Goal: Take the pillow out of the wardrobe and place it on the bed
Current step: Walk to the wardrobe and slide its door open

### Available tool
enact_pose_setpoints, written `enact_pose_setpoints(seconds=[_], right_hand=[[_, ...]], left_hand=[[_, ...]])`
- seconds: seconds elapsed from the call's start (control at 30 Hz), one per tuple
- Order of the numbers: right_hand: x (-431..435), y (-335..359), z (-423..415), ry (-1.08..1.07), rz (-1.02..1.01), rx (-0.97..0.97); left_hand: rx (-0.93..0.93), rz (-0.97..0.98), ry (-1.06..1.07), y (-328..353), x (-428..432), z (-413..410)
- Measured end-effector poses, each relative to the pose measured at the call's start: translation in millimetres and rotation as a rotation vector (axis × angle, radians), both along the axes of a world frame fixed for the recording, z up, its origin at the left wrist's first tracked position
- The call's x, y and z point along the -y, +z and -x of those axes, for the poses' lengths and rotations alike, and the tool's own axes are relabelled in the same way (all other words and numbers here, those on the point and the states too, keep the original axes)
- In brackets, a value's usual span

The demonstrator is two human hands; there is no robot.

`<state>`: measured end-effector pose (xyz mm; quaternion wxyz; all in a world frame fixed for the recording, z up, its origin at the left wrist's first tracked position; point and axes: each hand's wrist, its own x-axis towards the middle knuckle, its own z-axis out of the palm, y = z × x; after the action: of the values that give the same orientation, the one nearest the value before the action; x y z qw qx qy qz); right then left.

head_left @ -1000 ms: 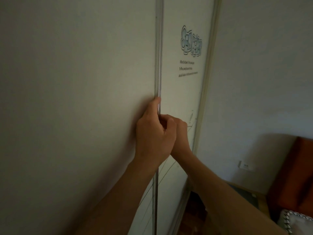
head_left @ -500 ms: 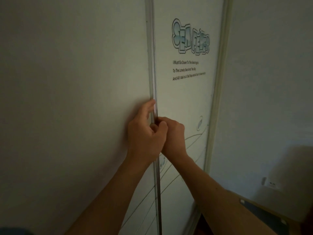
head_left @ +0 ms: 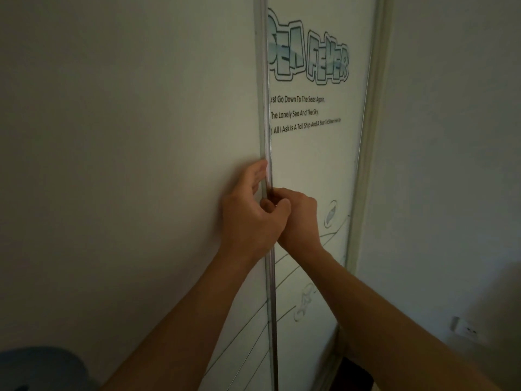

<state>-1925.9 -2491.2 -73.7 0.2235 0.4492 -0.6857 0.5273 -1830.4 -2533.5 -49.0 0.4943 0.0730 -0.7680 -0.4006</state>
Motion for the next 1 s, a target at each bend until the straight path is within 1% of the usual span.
enact_pose_setpoints(seconds=[0.4, 0.67, 0.77, 1.0], right_hand=[[0.4, 0.8, 105.9, -0.065, -0.068, 0.01], [1.4, -0.3, 170.5, -0.061, -0.007, 0.097], [-0.5, -0.6, 194.4, -0.075, -0.003, 0.086], [-1.5, -0.2, 241.2, -0.073, 0.006, 0.064]], left_hand=[[-0.058, 0.053, 0.005, -2.3, 0.3, 109.7], [-0.059, 0.033, -0.032, 1.6, -0.9, 177.1], [-0.057, 0.021, -0.044, 2.2, -2.5, 202.3], [-0.041, 0.047, 0.011, 2.1, -4.0, 251.2]])
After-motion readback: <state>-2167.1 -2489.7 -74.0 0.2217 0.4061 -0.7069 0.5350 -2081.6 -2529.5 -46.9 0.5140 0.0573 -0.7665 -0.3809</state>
